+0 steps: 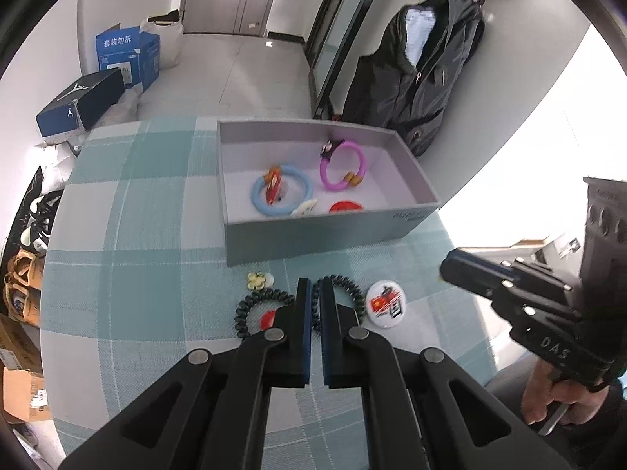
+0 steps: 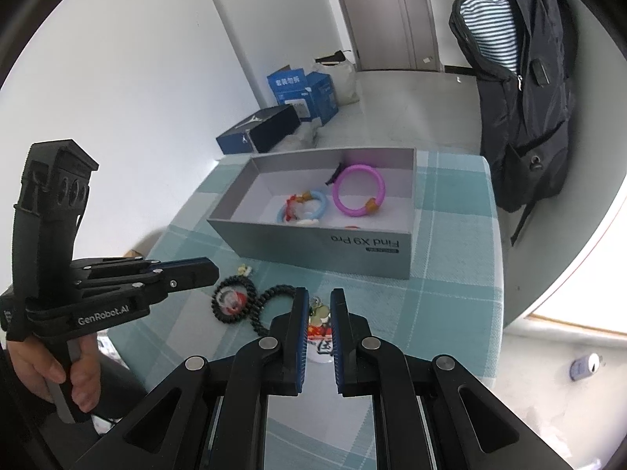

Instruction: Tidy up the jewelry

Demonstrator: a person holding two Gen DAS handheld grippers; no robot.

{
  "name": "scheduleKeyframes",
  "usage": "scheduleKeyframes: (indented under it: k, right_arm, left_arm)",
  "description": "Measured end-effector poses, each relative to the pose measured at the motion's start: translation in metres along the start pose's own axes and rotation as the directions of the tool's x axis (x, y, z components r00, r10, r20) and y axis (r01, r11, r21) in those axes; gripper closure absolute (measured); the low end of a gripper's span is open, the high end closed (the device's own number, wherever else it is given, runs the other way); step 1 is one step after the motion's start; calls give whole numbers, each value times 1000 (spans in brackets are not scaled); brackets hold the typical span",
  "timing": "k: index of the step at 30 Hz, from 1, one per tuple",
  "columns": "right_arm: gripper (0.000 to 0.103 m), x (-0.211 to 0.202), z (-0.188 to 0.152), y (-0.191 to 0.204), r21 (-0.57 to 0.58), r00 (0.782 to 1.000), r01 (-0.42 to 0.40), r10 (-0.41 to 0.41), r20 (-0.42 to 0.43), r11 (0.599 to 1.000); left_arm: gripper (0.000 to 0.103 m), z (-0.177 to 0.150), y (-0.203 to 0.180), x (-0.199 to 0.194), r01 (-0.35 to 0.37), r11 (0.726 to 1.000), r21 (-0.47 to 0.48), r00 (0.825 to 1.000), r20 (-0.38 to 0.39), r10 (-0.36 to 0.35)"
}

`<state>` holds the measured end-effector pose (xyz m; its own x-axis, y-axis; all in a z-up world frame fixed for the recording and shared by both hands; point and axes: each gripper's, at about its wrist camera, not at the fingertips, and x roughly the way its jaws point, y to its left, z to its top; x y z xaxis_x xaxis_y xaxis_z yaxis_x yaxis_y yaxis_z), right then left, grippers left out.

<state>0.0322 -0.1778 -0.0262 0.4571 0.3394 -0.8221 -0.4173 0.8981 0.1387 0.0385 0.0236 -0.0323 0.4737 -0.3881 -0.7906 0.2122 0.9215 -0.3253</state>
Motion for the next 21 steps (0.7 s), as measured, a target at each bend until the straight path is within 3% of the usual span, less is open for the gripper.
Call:
scheduleKeyframes:
  k: [12, 16, 21]
  right_arm:
    - [93, -10, 34, 0, 79, 992, -116, 111, 67, 990]
    - [93, -12, 50, 3, 61, 989, -123, 118, 85, 991]
    - [93, 2, 50, -4, 99, 988, -145, 139, 66, 984]
  left_arm:
    - [103, 36, 14, -25, 105, 990, -99, 991, 94, -96]
    - [103, 34, 15, -34, 104, 992, -76, 993, 68, -99]
    - [99, 13, 15, -1, 43, 997, -63, 996, -80, -48]
